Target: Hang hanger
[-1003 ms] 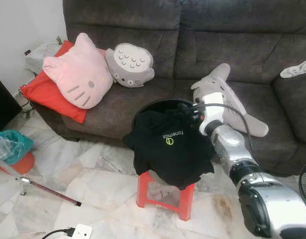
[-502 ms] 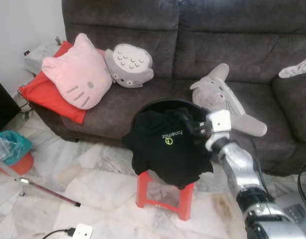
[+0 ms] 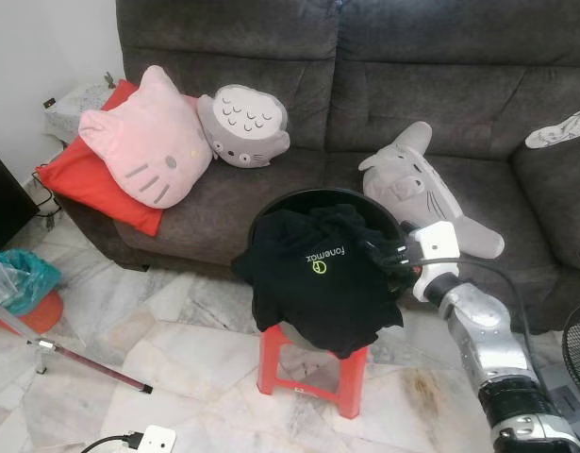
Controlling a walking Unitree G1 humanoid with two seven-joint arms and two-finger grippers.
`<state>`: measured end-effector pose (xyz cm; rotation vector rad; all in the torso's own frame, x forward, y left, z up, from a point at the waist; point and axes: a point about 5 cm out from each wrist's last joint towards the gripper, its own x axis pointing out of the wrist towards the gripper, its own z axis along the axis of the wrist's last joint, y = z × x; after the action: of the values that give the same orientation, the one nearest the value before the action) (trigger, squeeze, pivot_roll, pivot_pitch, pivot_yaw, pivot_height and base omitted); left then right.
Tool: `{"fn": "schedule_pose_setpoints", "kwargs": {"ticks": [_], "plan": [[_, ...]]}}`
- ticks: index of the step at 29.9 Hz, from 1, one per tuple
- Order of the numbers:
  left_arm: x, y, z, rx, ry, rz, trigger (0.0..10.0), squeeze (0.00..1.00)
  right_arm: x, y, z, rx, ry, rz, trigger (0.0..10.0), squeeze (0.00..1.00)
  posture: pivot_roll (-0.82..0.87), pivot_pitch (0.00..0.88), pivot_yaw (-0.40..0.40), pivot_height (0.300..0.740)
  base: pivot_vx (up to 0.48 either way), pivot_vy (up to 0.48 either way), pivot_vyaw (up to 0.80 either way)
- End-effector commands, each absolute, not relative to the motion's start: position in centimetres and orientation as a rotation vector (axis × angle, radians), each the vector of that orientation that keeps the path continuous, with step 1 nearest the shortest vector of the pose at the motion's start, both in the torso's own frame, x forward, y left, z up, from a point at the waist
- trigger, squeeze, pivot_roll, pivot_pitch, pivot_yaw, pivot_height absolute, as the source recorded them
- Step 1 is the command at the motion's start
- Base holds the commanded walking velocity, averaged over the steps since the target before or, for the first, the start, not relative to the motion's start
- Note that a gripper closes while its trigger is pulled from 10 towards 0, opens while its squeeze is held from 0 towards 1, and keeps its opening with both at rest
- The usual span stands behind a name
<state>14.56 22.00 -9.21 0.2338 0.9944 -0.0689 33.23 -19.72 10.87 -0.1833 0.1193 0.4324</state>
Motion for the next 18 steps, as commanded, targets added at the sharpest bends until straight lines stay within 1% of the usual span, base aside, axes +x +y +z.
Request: {"fn": "schedule_pose_setpoints", "kwargs": {"ticks": [1, 4, 13, 15, 17, 18], "plan": [[14.2, 22.4, -9.3, 0.234, 1.012, -0.06, 10.0, 0.0, 33.4, -19.2, 11.2, -0.22, 0.166, 0.498, 10.0, 0.0, -0.05, 0.026, 0.049, 0.74, 0.0, 0.0, 0.0], [14.2, 22.4, -9.3, 0.234, 1.012, -0.06, 10.0, 0.0, 34.1, -19.5, 11.4, -0.26, 0.228, 0.512, 10.0, 0.0, -0.05, 0.023, 0.051, 0.74, 0.0, 0.0, 0.0], [14.2, 22.4, -9.3, 0.232, 1.013, -0.06, 10.0, 0.0, 34.9, -20.1, 11.7, -0.281, 0.317, 0.471, 10.0, 0.0, -0.05, 0.025, 0.049, 0.74, 0.0, 0.0, 0.0], [14.2, 22.4, -9.3, 0.232, 1.013, -0.059, 10.0, 0.0, 34.9, -20.1, 11.8, -0.285, 0.312, 0.464, 10.0, 0.0, -0.04, 0.025, 0.047, 0.74, 0.0, 0.0, 0.0], [14.1, 22.4, -9.3, 0.232, 1.013, -0.057, 10.0, 0.0, 34.9, -20.1, 12.3, -0.256, 0.258, 0.432, 10.0, 0.0, -0.04, 0.026, 0.046, 0.74, 0.0, 0.0, 0.0], [14.1, 22.4, -9.3, 0.233, 1.012, -0.055, 10.0, 0.0, 34.9, -20.1, 12.9, -0.23, 0.193, 0.413, 10.0, 0.0, -0.04, 0.026, 0.046, 0.74, 0.0, 0.0, 0.0]]}}
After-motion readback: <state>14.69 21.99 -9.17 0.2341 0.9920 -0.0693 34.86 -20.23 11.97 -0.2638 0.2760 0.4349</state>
